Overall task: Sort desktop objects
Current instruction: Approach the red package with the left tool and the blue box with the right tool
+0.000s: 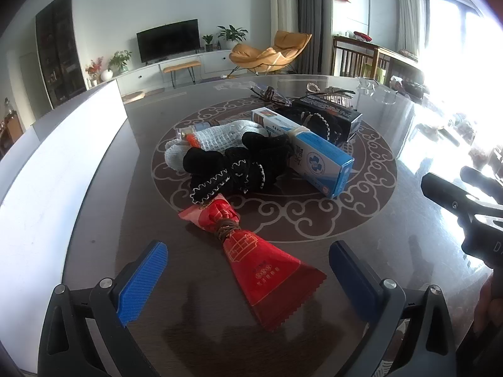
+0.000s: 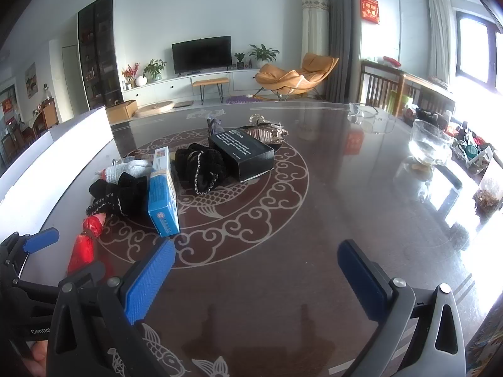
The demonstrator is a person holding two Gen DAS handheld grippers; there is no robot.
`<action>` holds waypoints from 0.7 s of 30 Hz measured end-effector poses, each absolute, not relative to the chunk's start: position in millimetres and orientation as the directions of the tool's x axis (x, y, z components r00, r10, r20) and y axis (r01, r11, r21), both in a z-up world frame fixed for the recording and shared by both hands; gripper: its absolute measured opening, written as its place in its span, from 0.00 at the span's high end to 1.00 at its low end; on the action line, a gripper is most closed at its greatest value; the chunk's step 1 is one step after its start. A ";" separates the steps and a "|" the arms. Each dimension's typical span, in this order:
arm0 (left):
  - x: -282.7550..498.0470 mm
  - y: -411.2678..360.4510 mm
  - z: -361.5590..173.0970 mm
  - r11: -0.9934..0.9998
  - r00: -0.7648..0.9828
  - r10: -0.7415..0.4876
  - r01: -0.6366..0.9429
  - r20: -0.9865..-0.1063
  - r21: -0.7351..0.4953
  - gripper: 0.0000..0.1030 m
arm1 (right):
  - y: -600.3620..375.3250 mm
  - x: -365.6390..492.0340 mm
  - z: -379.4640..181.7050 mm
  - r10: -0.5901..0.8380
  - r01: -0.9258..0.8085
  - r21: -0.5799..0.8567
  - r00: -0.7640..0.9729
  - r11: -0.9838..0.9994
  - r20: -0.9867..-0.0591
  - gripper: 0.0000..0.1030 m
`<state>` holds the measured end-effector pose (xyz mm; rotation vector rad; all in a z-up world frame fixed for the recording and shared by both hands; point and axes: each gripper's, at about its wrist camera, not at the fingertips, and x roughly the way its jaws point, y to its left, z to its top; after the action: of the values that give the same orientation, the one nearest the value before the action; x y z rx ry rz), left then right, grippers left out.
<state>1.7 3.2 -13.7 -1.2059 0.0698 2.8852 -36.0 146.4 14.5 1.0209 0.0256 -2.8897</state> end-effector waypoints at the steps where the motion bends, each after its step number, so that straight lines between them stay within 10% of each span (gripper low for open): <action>1: 2.0 2.8 -13.6 -0.999 -0.702 -0.004 -0.030 -0.712 0.035 0.00 | 146.4 -36.0 14.5 -0.067 0.078 0.010 -0.775 -0.997 -0.628 0.00; 21: 2.2 1.9 -13.6 -0.999 -0.703 -0.007 -0.028 -0.711 0.038 0.00 | 145.6 -37.4 13.7 -0.075 0.080 0.021 -0.769 -0.997 -0.635 0.00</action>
<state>2.2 1.9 -13.6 -1.2055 0.0720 2.8879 -37.4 145.6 13.7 1.0336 0.0117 -2.8795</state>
